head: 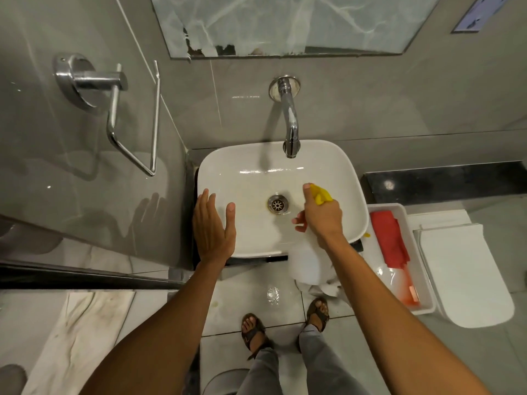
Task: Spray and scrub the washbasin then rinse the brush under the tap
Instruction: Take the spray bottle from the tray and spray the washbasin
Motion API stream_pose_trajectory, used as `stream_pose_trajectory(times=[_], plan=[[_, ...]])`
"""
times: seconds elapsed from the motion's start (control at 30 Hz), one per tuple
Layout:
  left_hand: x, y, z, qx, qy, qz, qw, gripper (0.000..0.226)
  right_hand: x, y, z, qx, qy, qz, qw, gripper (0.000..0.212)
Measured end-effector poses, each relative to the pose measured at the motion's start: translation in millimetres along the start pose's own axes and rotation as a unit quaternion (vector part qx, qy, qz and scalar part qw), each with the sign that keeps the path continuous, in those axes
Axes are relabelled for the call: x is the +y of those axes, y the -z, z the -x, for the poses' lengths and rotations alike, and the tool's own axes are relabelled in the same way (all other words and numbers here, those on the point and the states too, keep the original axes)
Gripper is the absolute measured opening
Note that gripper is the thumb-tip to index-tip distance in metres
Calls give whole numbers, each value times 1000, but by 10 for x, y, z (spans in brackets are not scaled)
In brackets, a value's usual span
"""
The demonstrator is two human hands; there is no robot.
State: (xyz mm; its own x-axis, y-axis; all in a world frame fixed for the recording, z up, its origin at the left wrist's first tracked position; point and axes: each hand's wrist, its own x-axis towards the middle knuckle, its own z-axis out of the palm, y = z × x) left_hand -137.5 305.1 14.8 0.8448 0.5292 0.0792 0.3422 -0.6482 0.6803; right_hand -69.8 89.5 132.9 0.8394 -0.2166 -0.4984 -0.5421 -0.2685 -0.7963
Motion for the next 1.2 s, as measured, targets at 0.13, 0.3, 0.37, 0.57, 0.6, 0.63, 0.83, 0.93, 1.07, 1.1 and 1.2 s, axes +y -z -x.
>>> stream_pose_trajectory(times=[0.13,0.3,0.37,0.57,0.6,0.63,0.83,0.93,1.07,1.1,1.2], plan=[[13,11,8,0,3,3,1000,92,140,343,-66,26,-12,-22,999,53],[18,19,14,6,-3,7,1000,90,519,742,102,51,-16,17,998,48],[18,23,19,8,-7,7,1000,88,675,815,229,32,-17,6,999,50],[23,12,38,12,-15,5,1000,74,1130,735,603,-46,11,84,995,54],[26,14,39,12,-14,5,1000,74,1200,686,651,-59,12,69,996,52],[28,21,40,11,-13,5,1000,75,1252,631,698,-71,10,48,996,48],[95,32,46,9,-42,-56,998,86,1415,589,757,-117,18,-66,991,43],[172,-19,84,14,-86,-90,992,80,1456,753,623,-83,28,-83,993,57],[534,-293,286,-26,-174,-71,982,74,1561,1160,348,-14,35,-82,996,58],[686,-401,345,-42,-193,-62,978,72,1599,1285,266,0,38,-80,996,54],[1214,-729,499,-93,-220,-37,970,71,1693,1643,44,32,29,-91,995,51]])
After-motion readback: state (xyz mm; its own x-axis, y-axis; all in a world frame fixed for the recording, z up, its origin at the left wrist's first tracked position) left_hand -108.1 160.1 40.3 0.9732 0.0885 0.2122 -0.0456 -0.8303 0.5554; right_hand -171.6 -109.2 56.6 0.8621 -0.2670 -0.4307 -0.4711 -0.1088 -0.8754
